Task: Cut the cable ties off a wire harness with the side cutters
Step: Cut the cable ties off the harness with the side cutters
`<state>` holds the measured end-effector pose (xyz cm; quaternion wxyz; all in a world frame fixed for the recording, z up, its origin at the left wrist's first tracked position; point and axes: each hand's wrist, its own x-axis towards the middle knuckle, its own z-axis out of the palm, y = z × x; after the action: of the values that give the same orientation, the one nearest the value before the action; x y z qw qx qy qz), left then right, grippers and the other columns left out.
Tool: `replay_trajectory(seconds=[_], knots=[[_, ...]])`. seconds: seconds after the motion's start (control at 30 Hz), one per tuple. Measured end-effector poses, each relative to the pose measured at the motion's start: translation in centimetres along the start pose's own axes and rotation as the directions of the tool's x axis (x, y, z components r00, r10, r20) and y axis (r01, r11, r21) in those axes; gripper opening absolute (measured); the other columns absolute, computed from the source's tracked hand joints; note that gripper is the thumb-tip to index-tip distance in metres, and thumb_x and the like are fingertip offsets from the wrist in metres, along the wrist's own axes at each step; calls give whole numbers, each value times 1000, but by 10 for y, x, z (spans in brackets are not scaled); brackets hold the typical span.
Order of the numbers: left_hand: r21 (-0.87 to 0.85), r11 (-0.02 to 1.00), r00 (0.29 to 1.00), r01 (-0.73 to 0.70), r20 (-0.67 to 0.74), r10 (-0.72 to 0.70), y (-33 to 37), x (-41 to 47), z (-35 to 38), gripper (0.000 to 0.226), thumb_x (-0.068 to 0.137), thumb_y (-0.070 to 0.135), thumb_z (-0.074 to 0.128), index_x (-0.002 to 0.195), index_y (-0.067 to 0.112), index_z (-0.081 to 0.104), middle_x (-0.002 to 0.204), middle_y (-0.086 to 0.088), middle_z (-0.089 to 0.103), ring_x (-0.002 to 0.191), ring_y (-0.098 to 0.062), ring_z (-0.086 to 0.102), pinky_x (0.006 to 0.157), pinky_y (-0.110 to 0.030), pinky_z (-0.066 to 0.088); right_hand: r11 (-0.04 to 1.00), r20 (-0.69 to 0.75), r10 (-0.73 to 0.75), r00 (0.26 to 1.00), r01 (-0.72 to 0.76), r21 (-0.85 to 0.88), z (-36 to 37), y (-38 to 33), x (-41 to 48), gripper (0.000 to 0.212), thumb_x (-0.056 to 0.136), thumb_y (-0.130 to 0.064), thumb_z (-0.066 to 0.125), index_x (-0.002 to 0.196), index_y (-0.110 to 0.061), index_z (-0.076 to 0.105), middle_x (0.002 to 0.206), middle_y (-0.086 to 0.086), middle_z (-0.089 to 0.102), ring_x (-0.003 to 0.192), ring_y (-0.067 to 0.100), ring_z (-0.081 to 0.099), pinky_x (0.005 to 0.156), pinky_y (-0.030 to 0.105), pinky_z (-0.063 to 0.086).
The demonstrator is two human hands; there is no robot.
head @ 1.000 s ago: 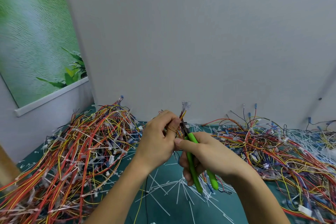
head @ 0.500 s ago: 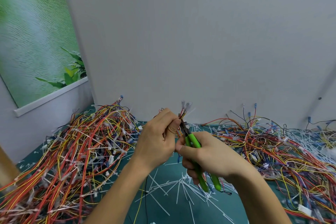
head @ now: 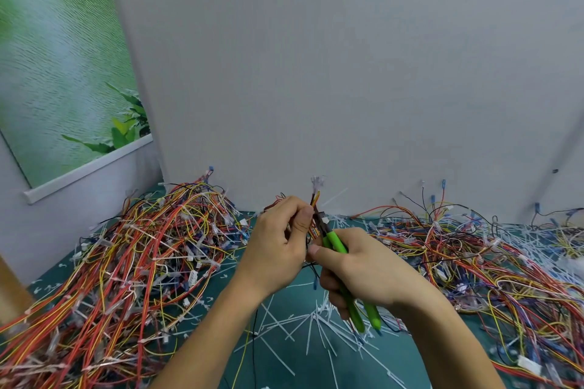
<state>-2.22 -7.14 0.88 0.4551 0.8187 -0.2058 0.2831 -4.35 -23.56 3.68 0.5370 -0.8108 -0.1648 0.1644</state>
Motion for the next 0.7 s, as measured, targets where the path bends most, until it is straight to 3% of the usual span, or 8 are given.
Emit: replay_trajectory(seconds=[0.17, 0.3, 0.37, 0.5, 0.6, 0.7], knots=[[11, 1000, 998, 24, -60, -23, -1, 1, -2, 16, 103, 30, 53, 88, 26, 57, 79, 12, 55, 73, -4, 53, 66, -14, 37, 999, 6, -4, 1000, 4, 52, 1, -3, -3, 23, 106, -25, 55, 90, -8, 55, 58, 3, 53, 47, 25, 53, 53, 42, 54], [70, 996, 996, -49, -75, 55, 0, 0, 0, 19, 105, 23, 50, 86, 26, 51, 80, 12, 48, 73, -7, 48, 65, -19, 36, 998, 44, -1, 999, -2, 58, 2, -7, -4, 22, 104, -23, 57, 91, -6, 55, 69, 11, 59, 58, 33, 62, 65, 63, 57], [98, 991, 994, -88, -61, 94, 0, 1, 0, 20, 106, 21, 48, 86, 25, 50, 80, 13, 46, 72, -8, 47, 65, -20, 36, 998, 55, 9, 998, -12, 54, 1, -8, -4, 21, 104, -22, 57, 91, -6, 55, 74, 13, 60, 65, 35, 65, 71, 66, 57], [111, 987, 991, -120, -50, 126, -2, 2, -3, 20, 106, 20, 49, 87, 18, 54, 81, 10, 47, 73, -10, 47, 65, -23, 37, 999, 61, 10, 998, -12, 31, 0, -5, -4, 23, 105, -21, 55, 87, -6, 54, 66, 9, 58, 54, 31, 62, 59, 51, 59], [113, 983, 987, -143, -61, 150, -2, 2, -4, 20, 106, 19, 50, 86, 16, 55, 80, 10, 46, 72, -10, 46, 64, -22, 36, 999, 46, 17, 999, -19, 28, -2, -3, -4, 23, 108, -21, 49, 98, -3, 59, 59, 4, 57, 43, 26, 58, 47, 35, 55], [115, 981, 985, -153, -64, 161, -2, 1, -4, 21, 105, 21, 50, 86, 16, 55, 79, 8, 47, 70, -10, 46, 63, -26, 38, 999, 62, 26, 998, -28, 31, -4, -4, -6, 26, 110, -23, 45, 103, -3, 61, 59, 6, 58, 44, 27, 60, 45, 33, 54]])
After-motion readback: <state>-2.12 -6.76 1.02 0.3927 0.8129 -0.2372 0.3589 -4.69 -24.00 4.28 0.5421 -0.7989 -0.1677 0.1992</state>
